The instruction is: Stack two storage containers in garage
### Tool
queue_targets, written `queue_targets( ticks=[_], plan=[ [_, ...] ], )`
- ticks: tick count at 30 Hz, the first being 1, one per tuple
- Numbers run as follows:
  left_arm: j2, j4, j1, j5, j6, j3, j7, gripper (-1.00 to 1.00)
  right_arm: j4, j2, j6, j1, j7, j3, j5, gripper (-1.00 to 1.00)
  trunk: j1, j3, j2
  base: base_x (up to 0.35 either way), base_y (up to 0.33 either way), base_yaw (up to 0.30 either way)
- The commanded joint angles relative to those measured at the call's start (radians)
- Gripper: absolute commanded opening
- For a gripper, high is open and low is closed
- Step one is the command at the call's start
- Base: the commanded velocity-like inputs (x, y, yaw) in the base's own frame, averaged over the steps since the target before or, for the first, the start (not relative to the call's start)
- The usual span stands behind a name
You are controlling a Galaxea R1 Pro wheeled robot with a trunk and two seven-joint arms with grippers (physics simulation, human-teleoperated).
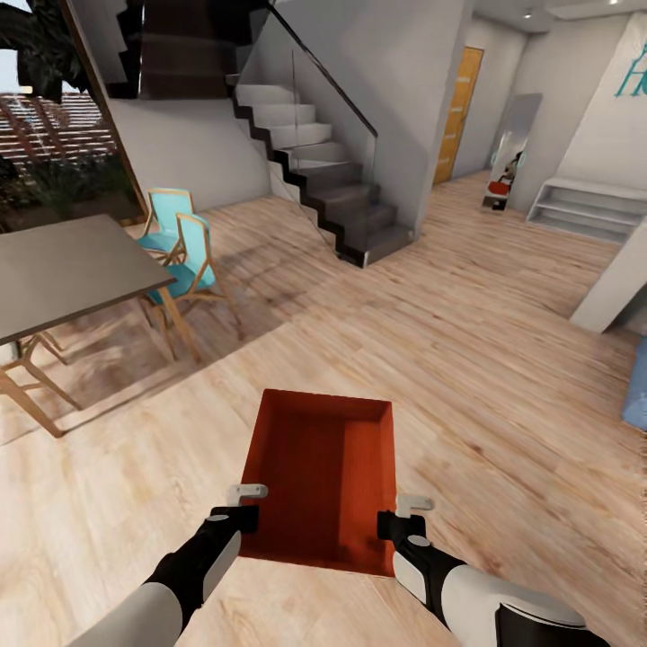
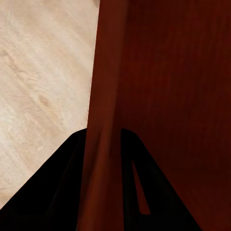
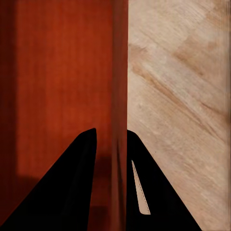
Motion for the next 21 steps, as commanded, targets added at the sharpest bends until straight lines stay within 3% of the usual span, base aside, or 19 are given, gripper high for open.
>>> queue_targets(
  ticks=[1,21],
  plan=[
    [0.023,-0.018,-0.001,0.001,0.005,0.023,0.014,-1.0,0.017,-0.008,0.001,0.0,-0.003,0.036,-0.011,-1.0,0.001,-0.001,-0.001,0.32,0.0,-0.247],
    [0.023,-0.018,-0.001,0.001,0.005,0.023,0.014,-1.0,0.017,-0.008,0.001,0.0,-0.002,0.036,-0.011,-1.0,0.001,-0.001,-0.001,0.32,0.0,-0.247]
  ],
)
